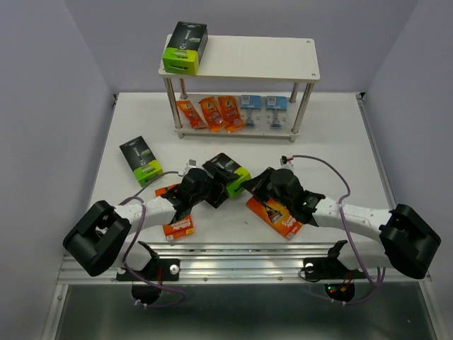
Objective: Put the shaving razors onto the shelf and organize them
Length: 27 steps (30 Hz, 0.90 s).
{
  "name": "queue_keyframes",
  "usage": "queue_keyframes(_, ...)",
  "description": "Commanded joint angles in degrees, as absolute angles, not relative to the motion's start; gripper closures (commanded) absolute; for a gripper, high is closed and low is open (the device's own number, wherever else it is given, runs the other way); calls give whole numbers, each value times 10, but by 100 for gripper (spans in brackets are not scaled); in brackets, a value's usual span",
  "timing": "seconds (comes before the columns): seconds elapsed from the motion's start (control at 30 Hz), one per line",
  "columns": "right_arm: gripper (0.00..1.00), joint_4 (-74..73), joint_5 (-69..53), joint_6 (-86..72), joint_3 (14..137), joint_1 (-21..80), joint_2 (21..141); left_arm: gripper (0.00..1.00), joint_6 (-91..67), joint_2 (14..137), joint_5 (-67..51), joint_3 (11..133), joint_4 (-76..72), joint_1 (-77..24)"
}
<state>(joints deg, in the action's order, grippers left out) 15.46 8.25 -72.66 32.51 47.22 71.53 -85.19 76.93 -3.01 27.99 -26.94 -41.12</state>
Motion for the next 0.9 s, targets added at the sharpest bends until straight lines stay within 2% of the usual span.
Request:
queue_keyframes(0.0, 97, 238, 75, -758, 366, 515, 724, 1, -867, 752, -6, 260, -283, -414)
queue_keyframes(0.13, 95, 231, 82, -763, 368, 536, 727, 1, -885, 742, 12, 239, -294, -414)
queue_keyframes(0.23, 94, 227, 87, -774, 353, 542, 724, 14, -889, 715, 24, 223, -294, -415)
queue_keyframes(0.33, 92, 213, 84, -782, 339, 548, 722, 50, -894, 660, 47, 198, -294, -416)
queue_keyframes(0.4, 92, 214, 80, -785, 333, 555, 720, 60, -891, 640, 71, 191, -292, -416)
queue_keyframes(0.5, 88, 200, 78, -774, 337, 562, 713, 86, -880, 614, 88, 190, -283, -416)
queue_keyframes(0.53, 81, 187, 79, -761, 339, 562, 711, 96, -875, 610, 91, 192, -279, -416)
queue_keyframes(0.57, 77, 179, 79, -752, 345, 562, 708, 100, -868, 605, 91, 199, -270, -415)
queue_keyframes(0.6, 74, 170, 83, -745, 350, 562, 695, 100, -854, 600, 91, 203, -265, -413)
queue_keyframes(0.67, 56, 152, 96, -710, 356, 562, 667, 100, -826, 587, 87, 221, -262, -411)
queue_keyframes(0.7, 45, 146, 102, -696, 359, 562, 667, 100, -807, 579, 85, 230, -260, -411)
queue_keyframes(0.77, 6, 112, 131, -630, 374, 562, 605, 100, -714, 559, 88, 283, -213, -411)
queue_keyframes(0.8, 0, 99, 142, -574, 381, 562, 585, 100, -657, 553, 91, 307, -182, -410)
queue_keyframes(0.87, 0, 64, 167, -518, 390, 562, 541, 100, -604, 534, 96, 368, -107, -410)
